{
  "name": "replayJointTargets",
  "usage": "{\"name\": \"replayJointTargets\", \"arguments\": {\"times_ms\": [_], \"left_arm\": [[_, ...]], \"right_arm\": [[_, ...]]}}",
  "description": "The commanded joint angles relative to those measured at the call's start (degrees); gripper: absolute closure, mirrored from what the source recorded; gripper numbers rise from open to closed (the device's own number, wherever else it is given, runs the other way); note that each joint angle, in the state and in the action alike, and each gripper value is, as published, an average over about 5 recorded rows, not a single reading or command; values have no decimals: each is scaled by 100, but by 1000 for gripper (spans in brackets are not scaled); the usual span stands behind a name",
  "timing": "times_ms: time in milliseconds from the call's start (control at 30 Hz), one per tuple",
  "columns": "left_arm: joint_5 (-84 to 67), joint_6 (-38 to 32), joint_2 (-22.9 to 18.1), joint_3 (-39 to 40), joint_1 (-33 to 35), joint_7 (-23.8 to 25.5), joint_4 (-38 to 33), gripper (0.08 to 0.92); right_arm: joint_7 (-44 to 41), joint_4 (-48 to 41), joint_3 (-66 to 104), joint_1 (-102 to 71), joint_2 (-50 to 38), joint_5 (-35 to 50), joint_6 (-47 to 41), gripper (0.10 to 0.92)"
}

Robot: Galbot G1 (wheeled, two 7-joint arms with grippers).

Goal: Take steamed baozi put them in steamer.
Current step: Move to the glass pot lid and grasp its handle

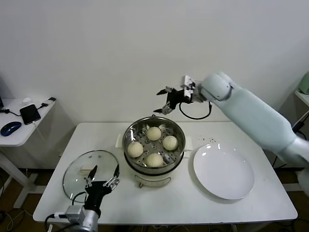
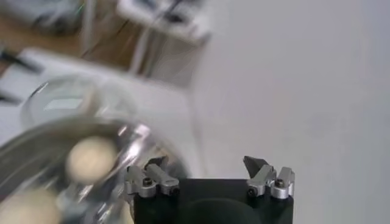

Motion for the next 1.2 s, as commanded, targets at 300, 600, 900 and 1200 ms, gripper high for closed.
{"name": "replayJointTargets", "arguments": {"times_ms": [300,600,900,1200], "left_arm": [[245,-1084,-293,-90,-481,-260,264,177],[615,-1397,143,-149,-686,23,811,177],[1293,-1510,334,-304,-564,248,871,177],[3348,-1594,353,-837,-941,255,1071,177]], "right_arm": [[2550,2061,6728,-6862,1938,587,2259,202],[2717,2490,6897,-8321,2827,757,2640,203],[2813,2713,6514,-9270,2631,666,3066,203],[3183,2950,6100,-9557,2248,191,3126,203]]}}
